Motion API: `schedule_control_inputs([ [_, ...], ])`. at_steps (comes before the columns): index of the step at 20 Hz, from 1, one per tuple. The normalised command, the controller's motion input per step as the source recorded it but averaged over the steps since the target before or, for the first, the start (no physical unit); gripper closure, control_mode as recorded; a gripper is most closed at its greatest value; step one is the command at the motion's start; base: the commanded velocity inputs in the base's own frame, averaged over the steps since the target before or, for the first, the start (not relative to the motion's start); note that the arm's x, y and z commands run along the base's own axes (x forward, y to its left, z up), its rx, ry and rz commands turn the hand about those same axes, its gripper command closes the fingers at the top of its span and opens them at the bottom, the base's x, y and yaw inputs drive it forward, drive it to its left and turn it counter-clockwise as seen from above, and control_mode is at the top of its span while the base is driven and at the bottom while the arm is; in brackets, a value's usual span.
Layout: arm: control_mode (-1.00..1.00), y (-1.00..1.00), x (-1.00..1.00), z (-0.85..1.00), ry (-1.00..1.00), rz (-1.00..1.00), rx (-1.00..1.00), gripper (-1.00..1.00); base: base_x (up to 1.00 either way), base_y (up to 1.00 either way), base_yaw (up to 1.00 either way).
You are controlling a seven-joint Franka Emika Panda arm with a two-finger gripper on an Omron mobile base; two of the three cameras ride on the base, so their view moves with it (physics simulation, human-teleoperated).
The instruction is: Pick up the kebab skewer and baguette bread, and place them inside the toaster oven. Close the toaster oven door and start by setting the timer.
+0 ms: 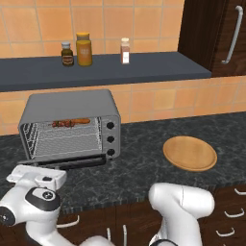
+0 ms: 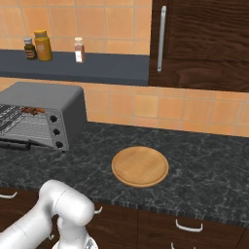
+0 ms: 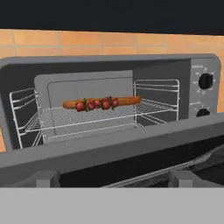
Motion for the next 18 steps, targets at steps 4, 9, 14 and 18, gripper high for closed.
schedule_control_inputs([
  [4, -1.00, 0.00, 0.52, 0.39, 0.00, 0.09, 0.05, -1.00, 0.00, 0.00, 0.00],
  [9, -1.00, -0.03, 0.47, 0.37, 0.00, 0.10, 0.06, -1.00, 0.00, 0.00, 0.00],
  [14, -1.00, -0.06, 0.42, 0.30, 0.00, 0.09, 0.05, -1.00, 0.00, 0.00, 0.00],
  [18, -1.00, -0.06, 0.34, 0.21, 0.00, 0.07, 0.02, -1.00, 0.00, 0.00, 0.00],
])
